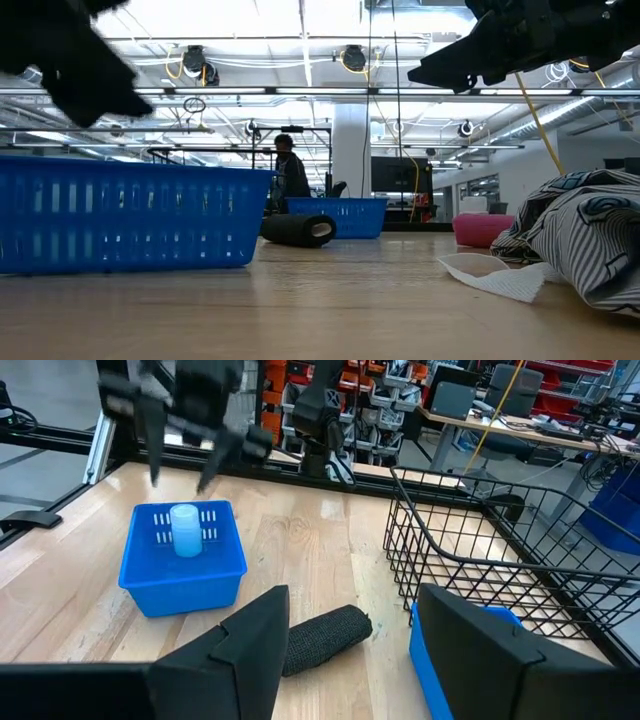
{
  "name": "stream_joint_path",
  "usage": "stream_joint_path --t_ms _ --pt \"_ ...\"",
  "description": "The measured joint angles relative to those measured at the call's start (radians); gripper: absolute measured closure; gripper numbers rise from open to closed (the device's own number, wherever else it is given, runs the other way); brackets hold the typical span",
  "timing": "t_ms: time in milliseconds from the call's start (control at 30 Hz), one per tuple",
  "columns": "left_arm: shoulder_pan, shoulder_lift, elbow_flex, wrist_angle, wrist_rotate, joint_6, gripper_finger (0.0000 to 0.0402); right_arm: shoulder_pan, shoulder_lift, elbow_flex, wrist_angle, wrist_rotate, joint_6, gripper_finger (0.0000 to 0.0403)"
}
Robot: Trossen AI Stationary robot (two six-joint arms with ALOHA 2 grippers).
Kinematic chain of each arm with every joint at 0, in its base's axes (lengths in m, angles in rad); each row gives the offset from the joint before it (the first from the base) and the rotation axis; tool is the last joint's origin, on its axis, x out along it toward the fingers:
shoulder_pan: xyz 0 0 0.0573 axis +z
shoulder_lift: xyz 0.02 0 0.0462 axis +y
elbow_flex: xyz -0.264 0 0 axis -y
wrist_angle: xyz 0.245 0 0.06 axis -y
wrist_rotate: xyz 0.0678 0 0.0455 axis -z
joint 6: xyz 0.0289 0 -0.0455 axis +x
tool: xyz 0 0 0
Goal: Pick & Place Medicine items
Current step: Adjust the bottom blue basket
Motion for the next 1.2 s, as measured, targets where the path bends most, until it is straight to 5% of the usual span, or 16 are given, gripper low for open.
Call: stream_joint_path --t_ms 300,533,700,867,1200 --pt "0.059 -0.231 0.0 0.037 -0.035 0.052 0.019 0.0 0.0 0.0 0.0 0.0 0.008 0.0193" --pt "0.154 -0.253 0.001 -0.024 -0.044 0.171 0.019 0.0 0.0 0.0 0.0 0.0 0.008 0.0193" --pt "0.244 -0.16 -0.001 -0.125 -0.025 0.126 0.019 0.0 0.0 0.0 -0.004 0.0 0.008 0.0193" --pt "0.318 -0.031 -0.001 -0.103 0.092 0.093 0.019 0.0 0.0 0.0 -0.018 0.0 0.007 0.0193" --pt "0.381 0.113 0.001 -0.009 0.163 0.087 0.019 0.0 0.0 0.0 -0.022 0.0 0.005 0.0193"
